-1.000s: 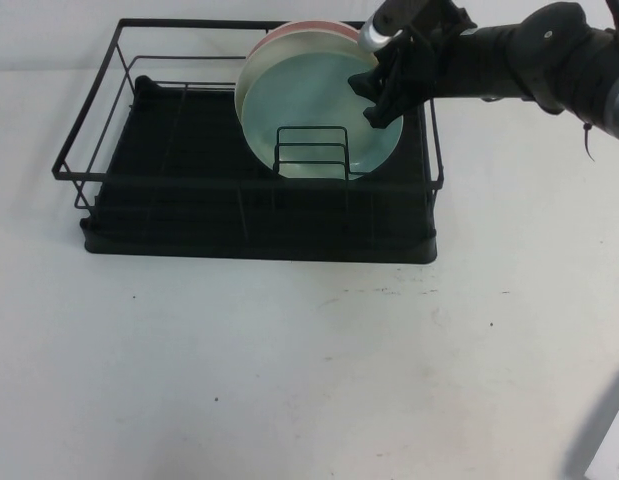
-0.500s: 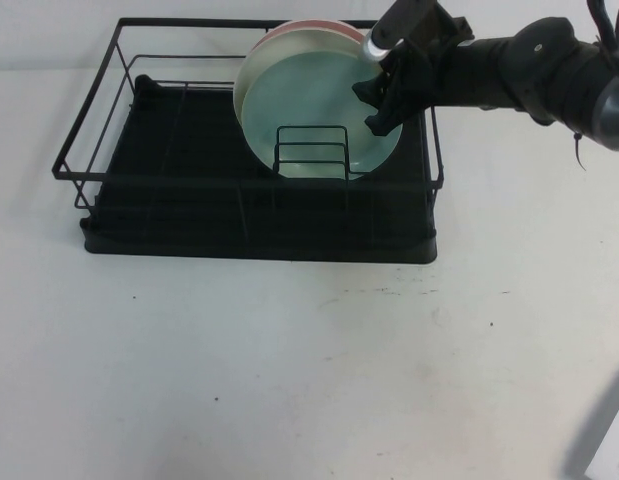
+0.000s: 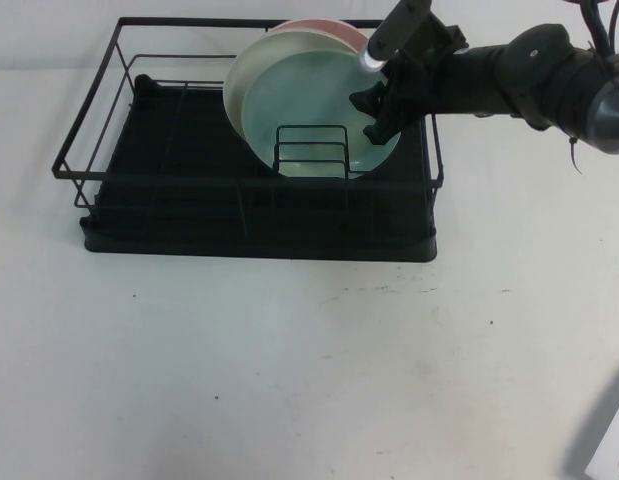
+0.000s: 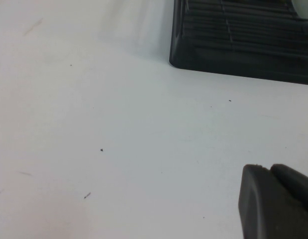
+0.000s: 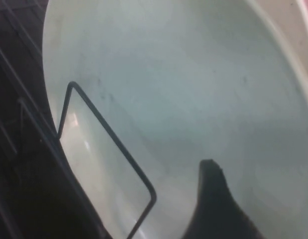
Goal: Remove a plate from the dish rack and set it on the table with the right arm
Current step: Grasp the plate from the shelf
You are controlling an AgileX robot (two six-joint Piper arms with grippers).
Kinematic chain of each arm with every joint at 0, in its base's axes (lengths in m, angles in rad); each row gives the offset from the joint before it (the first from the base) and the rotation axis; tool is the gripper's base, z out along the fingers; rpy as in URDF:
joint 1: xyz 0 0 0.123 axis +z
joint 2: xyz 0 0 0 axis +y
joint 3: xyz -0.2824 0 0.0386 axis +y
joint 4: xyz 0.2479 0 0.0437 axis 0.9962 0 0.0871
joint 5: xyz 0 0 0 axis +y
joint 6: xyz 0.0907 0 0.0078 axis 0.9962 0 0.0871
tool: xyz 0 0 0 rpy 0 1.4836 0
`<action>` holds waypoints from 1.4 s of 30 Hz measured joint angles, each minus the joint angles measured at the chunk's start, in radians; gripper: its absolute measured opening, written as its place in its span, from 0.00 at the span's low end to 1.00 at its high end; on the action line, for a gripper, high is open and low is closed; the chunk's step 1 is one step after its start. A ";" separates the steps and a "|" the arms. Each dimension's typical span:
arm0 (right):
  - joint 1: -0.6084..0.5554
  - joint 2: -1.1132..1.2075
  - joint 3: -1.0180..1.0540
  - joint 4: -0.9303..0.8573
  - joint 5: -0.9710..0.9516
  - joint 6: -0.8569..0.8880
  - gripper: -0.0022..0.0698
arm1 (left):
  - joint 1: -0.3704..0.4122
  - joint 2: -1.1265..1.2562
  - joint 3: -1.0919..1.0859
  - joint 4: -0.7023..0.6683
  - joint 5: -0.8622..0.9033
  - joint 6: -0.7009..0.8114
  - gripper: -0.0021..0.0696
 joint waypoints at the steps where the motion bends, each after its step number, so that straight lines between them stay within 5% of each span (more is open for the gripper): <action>1: 0.000 0.000 0.000 0.000 0.000 -0.002 0.50 | 0.000 0.000 0.000 0.000 0.000 0.000 0.02; 18: 0.000 -0.032 0.000 0.000 -0.001 -0.004 0.17 | 0.000 0.000 0.000 0.000 0.000 0.000 0.02; 35: 0.000 -0.024 0.000 -0.002 -0.034 -0.006 0.14 | 0.000 0.000 0.000 0.000 0.000 0.000 0.02; 42: 0.000 -0.020 0.000 -0.010 -0.044 -0.013 0.06 | 0.000 0.000 0.000 0.000 0.000 0.000 0.02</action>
